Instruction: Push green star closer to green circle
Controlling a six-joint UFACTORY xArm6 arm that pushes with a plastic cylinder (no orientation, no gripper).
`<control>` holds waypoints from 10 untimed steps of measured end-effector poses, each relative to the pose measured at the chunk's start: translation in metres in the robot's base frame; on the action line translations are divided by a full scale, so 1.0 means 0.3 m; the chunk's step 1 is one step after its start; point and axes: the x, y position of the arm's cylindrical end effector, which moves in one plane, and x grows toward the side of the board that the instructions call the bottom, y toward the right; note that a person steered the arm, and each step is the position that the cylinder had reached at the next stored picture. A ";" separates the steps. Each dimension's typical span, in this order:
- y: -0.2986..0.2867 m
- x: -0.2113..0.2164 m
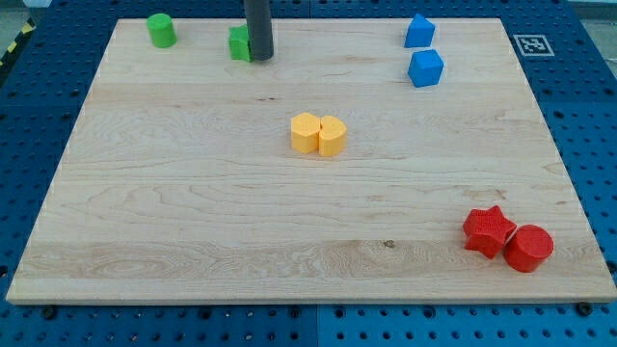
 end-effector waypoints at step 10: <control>-0.220 -0.089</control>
